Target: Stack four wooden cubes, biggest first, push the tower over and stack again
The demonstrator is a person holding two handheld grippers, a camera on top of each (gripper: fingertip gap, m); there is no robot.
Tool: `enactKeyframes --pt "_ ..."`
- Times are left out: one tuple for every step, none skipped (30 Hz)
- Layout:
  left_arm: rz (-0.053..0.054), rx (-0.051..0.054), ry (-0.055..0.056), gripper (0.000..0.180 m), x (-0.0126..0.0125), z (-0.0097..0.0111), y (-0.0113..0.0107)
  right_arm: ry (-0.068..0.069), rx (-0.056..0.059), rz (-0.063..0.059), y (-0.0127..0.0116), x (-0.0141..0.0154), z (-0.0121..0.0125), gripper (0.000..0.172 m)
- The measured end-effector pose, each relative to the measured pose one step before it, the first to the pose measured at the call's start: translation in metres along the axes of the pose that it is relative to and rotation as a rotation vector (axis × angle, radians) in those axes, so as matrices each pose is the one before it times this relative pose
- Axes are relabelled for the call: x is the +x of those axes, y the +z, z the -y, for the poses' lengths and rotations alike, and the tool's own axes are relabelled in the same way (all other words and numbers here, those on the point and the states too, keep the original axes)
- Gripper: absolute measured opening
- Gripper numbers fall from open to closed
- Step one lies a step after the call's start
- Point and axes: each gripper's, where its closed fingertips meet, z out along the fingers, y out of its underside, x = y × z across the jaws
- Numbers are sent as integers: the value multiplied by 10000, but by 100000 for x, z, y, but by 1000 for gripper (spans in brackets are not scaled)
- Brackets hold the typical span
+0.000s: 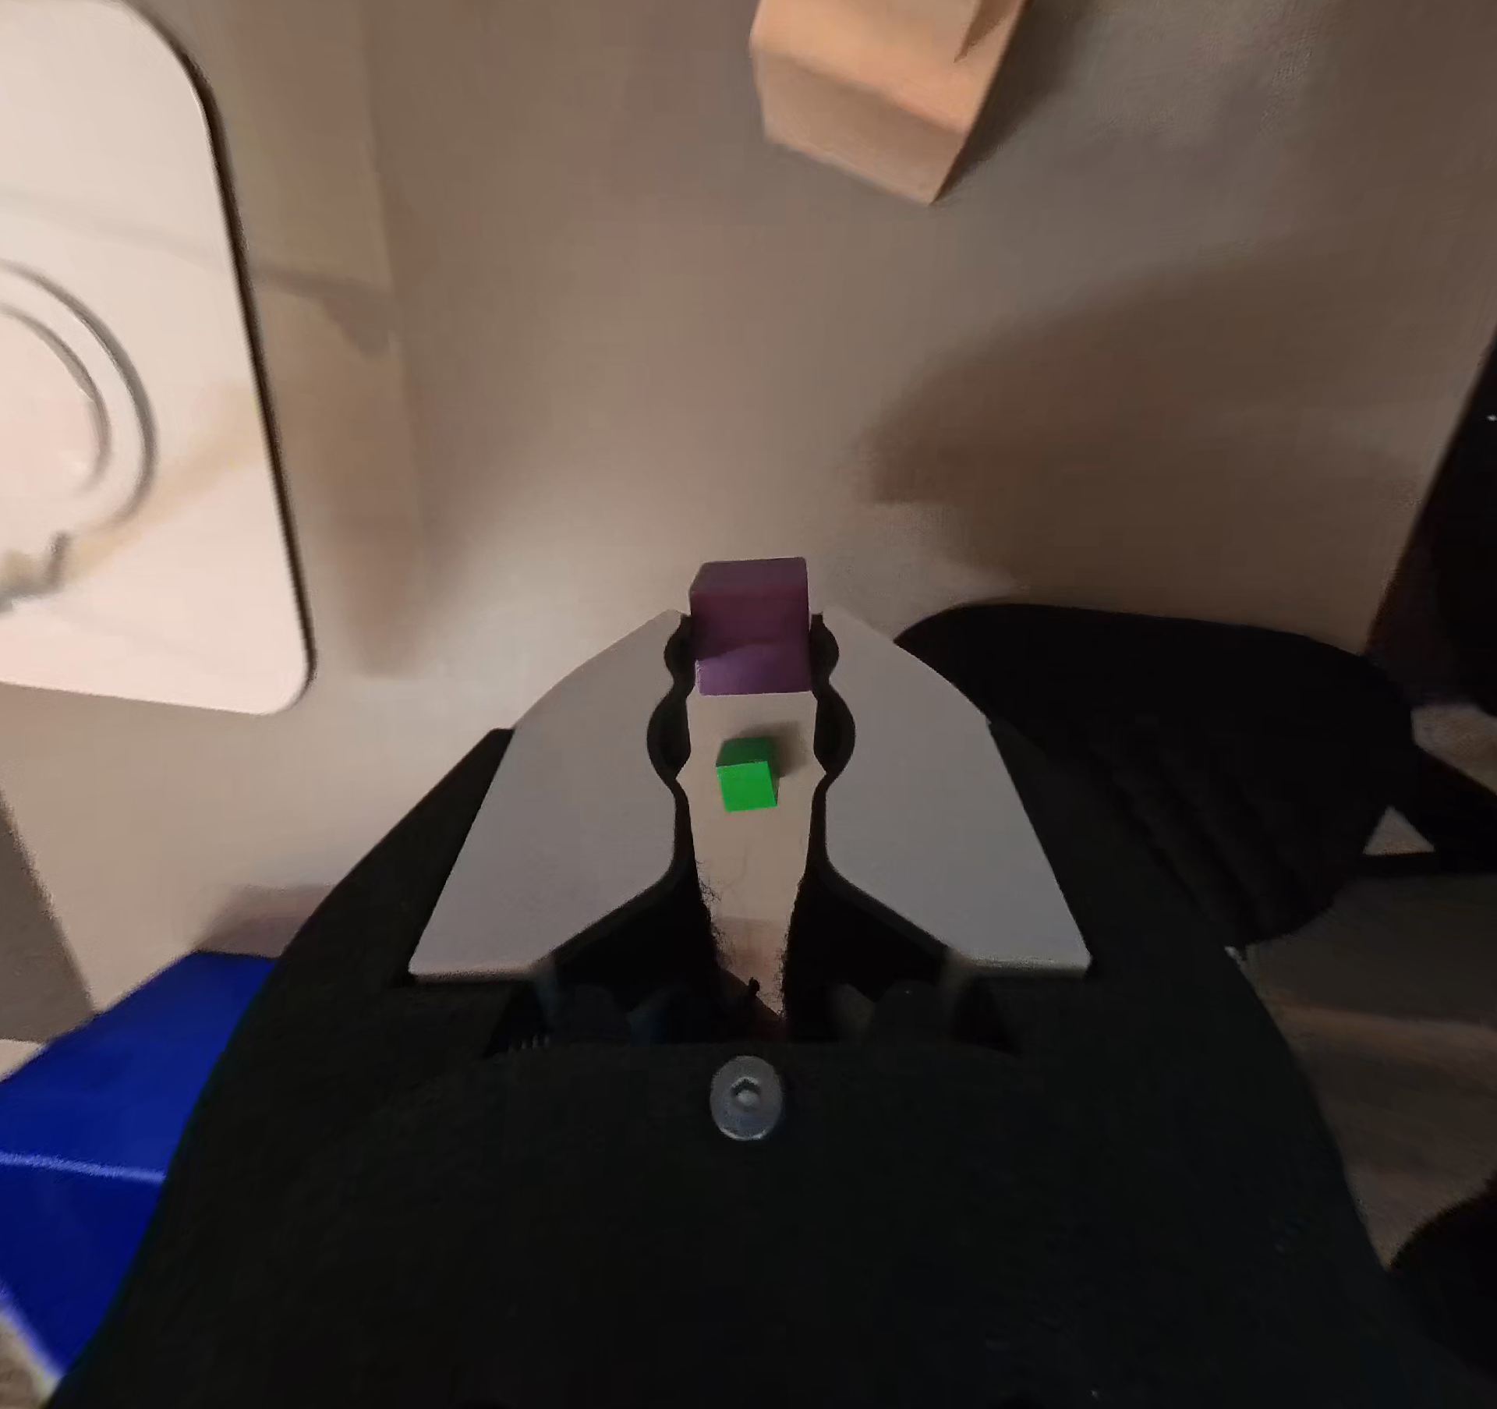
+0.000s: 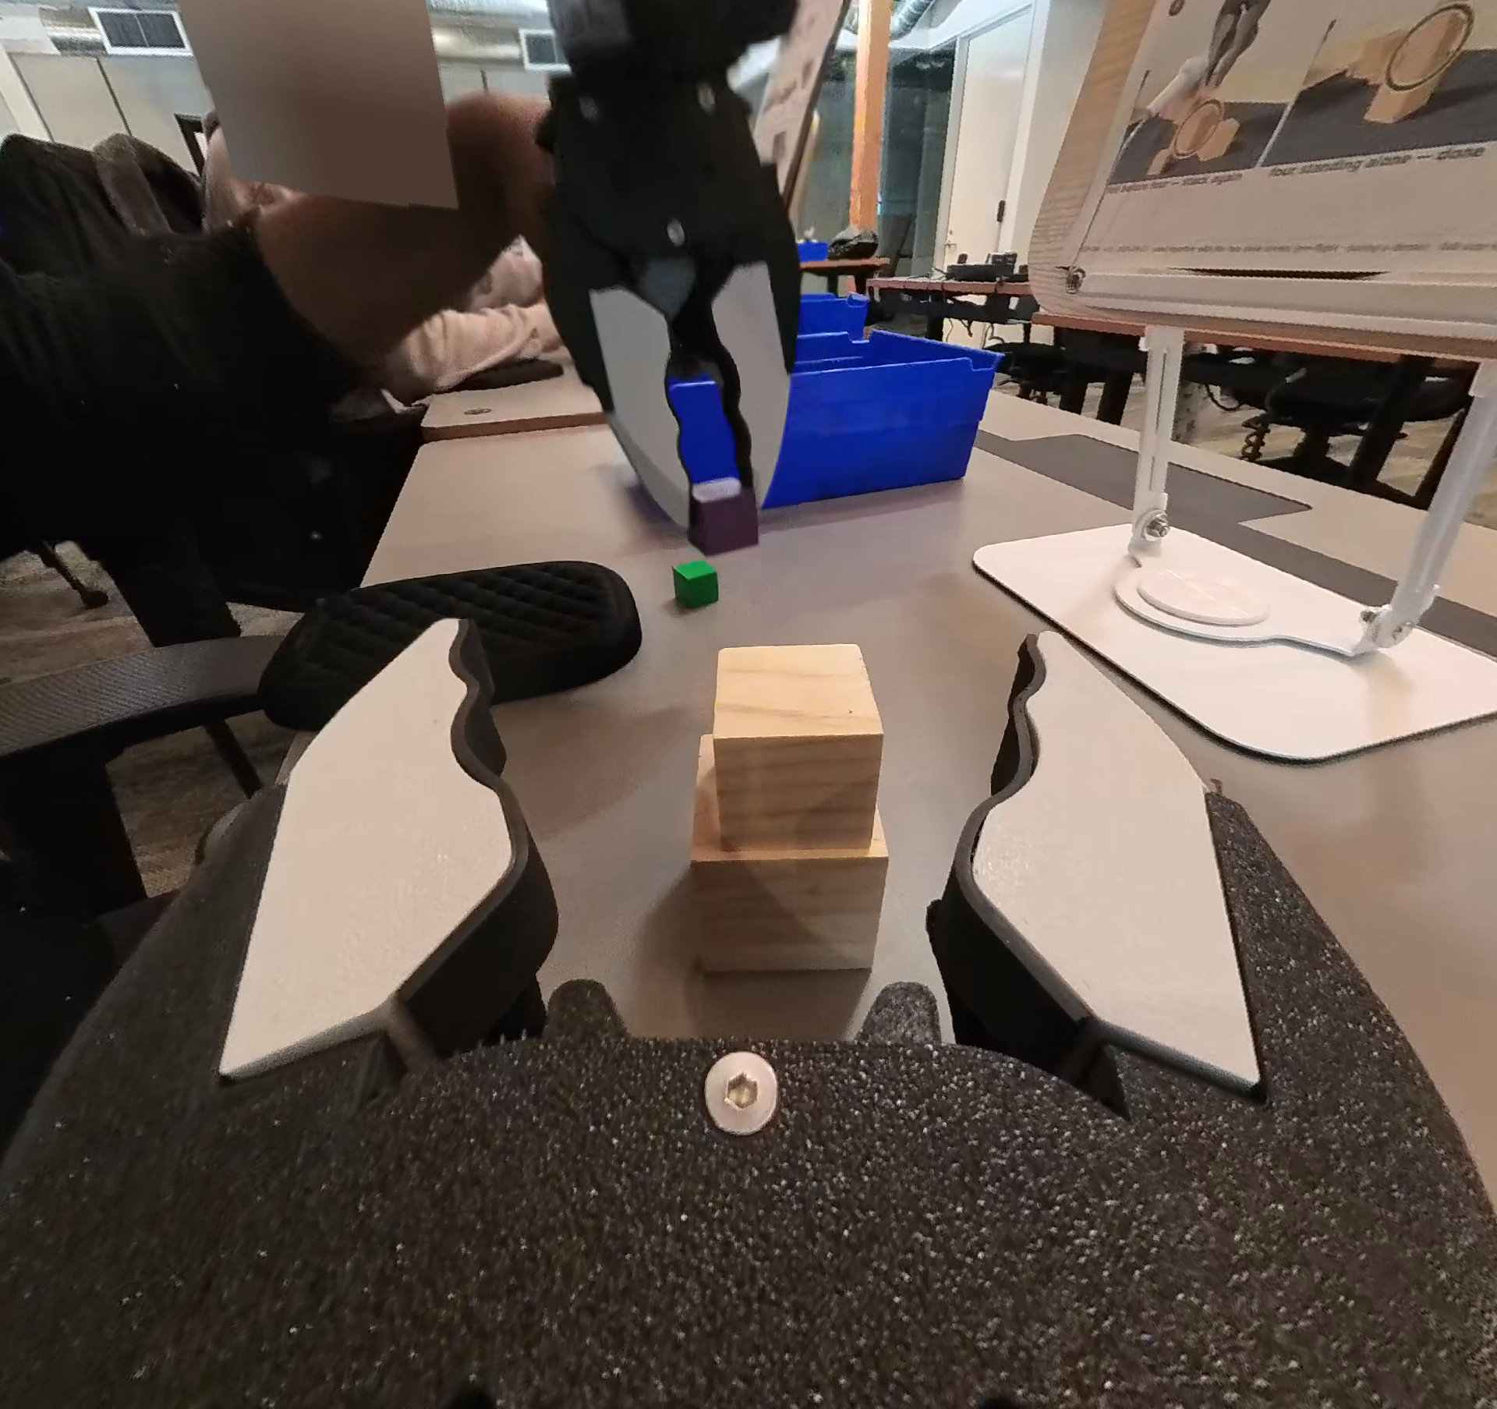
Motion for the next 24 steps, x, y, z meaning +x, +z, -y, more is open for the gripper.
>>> enactKeyframes --pt "63 81 394 26 237 888 -854 -1 -5 14 6 -20 -7 119" --pt "51 95 378 26 186 971 -787 -2 8 16 -14 -16 11 119" --pt "11 113 361 26 168 1055 -682 -2 11 3 -4 -10 15 119" --pt "-1 115 299 26 97 1100 -559 -11 3 23 -12 -39 3 118" --pt "-10 79 253 26 21 1085 -431 -7 -16 32 18 -43 -21 117" --pt "-31 52 281 26 11 1039 -323 12 -38 23 38 -21 -50 116" --pt "22 41 262 26 -104 991 -216 27 -78 40 78 -18 -90 116" --pt "46 42 190 26 -206 958 -132 27 -87 35 71 -11 -101 116" --pt "3 45 163 26 -183 926 -45 8 -52 26 47 -25 -66 116" --pt "-37 37 163 26 -134 860 43 -5 -7 7 5 -7 -9 116" --pt "-36 19 187 26 -105 786 124 -8 18 7 -20 -18 23 116" --pt "-7 34 202 26 -111 766 200 -2 23 12 -25 -16 30 116" --pt "-41 26 180 26 4 705 266 9 10 5 -11 1 13 116" --pt "-72 -12 206 26 114 577 328 17 -9 17 -1 -5 -21 116" --pt "-56 -41 246 26 112 459 391 17 -19 16 12 -8 -13 116" --pt "-51 -84 163 26 77 313 412 5 -19 7 19 1 -24 116" --pt "-51 -141 8 26 -9 168 436 -16 -7 12 11 -28 -10 116" --pt "-83 -138 -25 26 6 90 443 -28 11 5 -11 -34 23 116" --pt "-92 -66 45 26 55 106 448 -24 7 -2 -14 -28 7 116" --pt "-23 -36 51 26 -21 86 403 -19 -5 3 0 -23 -8 116" --pt "30 -70 7 26 -110 -8 355 -12 -4 7 3 -21 -6 116" --pt "6 -106 -17 26 -65 -87 293 -1 -5 -3 -4 5 4 116" --pt "7 -66 -9 27 -58 -48 214 2 -4 2 9 3 -5 116" --pt "-18 -9 -15 27 -23 35 164 4 5 7 -5 0 6 116"
